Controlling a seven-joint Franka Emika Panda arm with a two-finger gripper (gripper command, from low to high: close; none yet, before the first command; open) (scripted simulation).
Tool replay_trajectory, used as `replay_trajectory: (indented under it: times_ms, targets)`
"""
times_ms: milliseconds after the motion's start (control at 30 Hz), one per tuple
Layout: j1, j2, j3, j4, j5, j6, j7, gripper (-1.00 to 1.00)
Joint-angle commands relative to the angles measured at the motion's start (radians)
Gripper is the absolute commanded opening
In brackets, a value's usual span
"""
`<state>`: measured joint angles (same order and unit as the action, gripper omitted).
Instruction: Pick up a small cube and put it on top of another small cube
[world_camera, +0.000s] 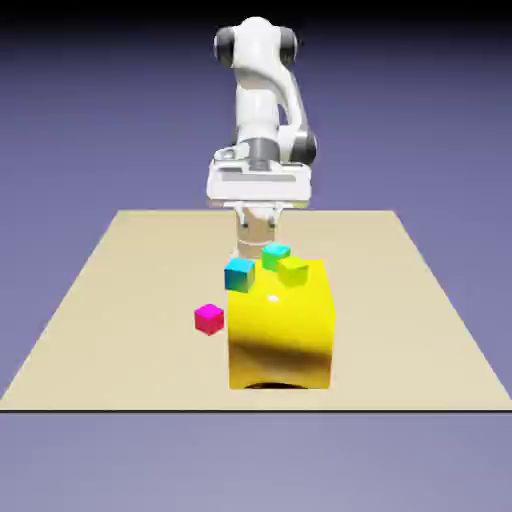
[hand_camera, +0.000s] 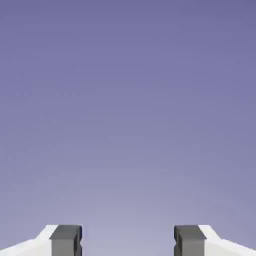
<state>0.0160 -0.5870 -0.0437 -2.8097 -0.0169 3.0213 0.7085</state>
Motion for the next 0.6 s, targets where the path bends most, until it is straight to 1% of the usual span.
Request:
replay_trajectory:
  times_ms: [0, 567]
  targets:
    - [0.003, -0.014, -0.036, 0.000, -0.014, -0.013, -0.027, 0.00]
    - [0.060, -0.253, -0.652, 0.005, -0.252, -0.234, -0.485, 0.00]
